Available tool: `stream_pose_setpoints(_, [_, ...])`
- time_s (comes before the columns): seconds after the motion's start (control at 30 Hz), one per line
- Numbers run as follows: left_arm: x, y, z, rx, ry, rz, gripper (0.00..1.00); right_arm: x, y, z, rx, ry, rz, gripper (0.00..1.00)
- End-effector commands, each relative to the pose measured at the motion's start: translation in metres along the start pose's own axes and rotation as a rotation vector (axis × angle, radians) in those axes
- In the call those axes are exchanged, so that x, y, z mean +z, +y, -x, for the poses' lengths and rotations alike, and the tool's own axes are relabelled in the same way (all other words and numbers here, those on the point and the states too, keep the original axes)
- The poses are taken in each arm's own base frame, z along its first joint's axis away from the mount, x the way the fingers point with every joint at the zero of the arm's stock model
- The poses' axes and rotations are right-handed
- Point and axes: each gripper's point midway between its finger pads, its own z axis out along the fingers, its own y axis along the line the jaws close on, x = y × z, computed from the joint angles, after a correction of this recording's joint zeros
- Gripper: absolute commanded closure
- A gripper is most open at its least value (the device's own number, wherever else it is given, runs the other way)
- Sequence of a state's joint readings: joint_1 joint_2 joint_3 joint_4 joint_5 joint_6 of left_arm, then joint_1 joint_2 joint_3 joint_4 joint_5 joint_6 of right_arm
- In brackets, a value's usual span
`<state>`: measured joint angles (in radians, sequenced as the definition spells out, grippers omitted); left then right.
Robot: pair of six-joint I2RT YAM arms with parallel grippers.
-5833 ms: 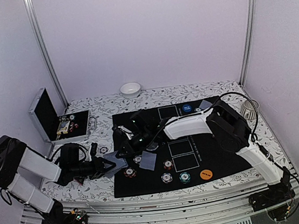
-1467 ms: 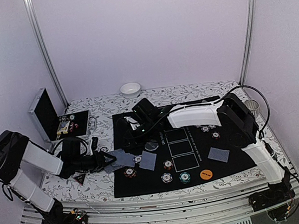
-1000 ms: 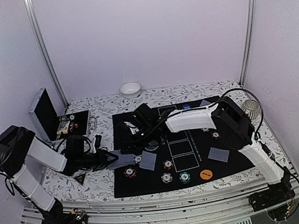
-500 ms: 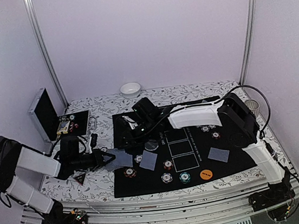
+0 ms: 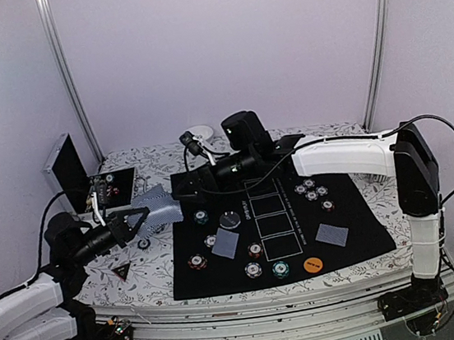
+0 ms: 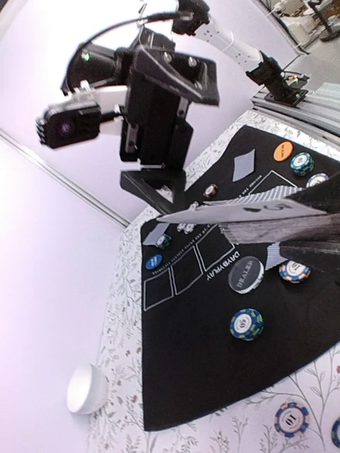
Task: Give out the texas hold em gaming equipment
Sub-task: Pick up the face-down deck piles from the poker table mat.
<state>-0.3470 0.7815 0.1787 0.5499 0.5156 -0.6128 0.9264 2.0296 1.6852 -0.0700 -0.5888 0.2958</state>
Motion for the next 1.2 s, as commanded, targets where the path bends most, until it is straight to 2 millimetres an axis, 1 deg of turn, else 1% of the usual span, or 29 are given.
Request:
stream_pose_setpoints(0.0, [-0.006, -0.024, 0.011, 0.054, -0.053, -0.100, 1.00, -0.006, 0.025, 0.004, -0.087, -0.046, 0.103, 0.01])
stream_pose_setpoints(0.13, [-0.006, -0.039, 0.016, 0.041, -0.064, -0.181, 1.00, -0.001, 0.039, 0.002, -0.140, -0.050, 0.138, 0.01])
stream_pose_setpoints(0.17, [-0.007, -0.045, 0.019, 0.048, -0.077, -0.212, 1.00, 0.001, 0.039, 0.001, -0.141, -0.047, 0.142, 0.01])
stream_pose_setpoints(0.27, [-0.007, -0.054, 0.022, 0.054, -0.084, -0.253, 1.00, 0.005, 0.041, -0.001, -0.133, -0.040, 0.164, 0.01])
stream_pose_setpoints(0.4, [-0.012, -0.070, 0.028, 0.073, -0.118, -0.324, 1.00, 0.009, 0.033, -0.002, -0.105, -0.043, 0.138, 0.00])
stream_pose_setpoints(0.43, [-0.013, -0.073, 0.028, 0.076, -0.121, -0.337, 1.00, 0.010, 0.033, -0.001, -0.103, -0.044, 0.135, 0.02])
stream_pose_setpoints(0.6, [-0.012, -0.075, 0.026, 0.065, -0.109, -0.343, 1.00, 0.002, 0.031, 0.002, -0.104, -0.057, 0.109, 0.19])
stream_pose_setpoints(0.67, [-0.012, -0.074, 0.025, 0.063, -0.109, -0.338, 1.00, -0.004, 0.027, 0.001, -0.097, -0.060, 0.094, 0.28])
stream_pose_setpoints(0.8, [-0.012, -0.072, 0.024, 0.058, -0.107, -0.327, 1.00, -0.014, 0.019, 0.002, -0.083, -0.068, 0.062, 0.42])
stream_pose_setpoints(0.9, [-0.008, -0.063, 0.021, 0.030, -0.095, -0.288, 1.00, -0.010, 0.016, -0.004, -0.071, -0.052, 0.064, 0.63])
stream_pose_setpoints(1.07, [-0.001, -0.046, 0.012, -0.029, -0.071, -0.226, 1.00, 0.005, 0.019, -0.016, -0.051, -0.011, 0.098, 0.96])
stream_pose_setpoints(1.17, [0.003, -0.038, 0.006, -0.056, -0.051, -0.193, 1.00, 0.008, 0.018, -0.018, -0.041, -0.009, 0.100, 0.98])
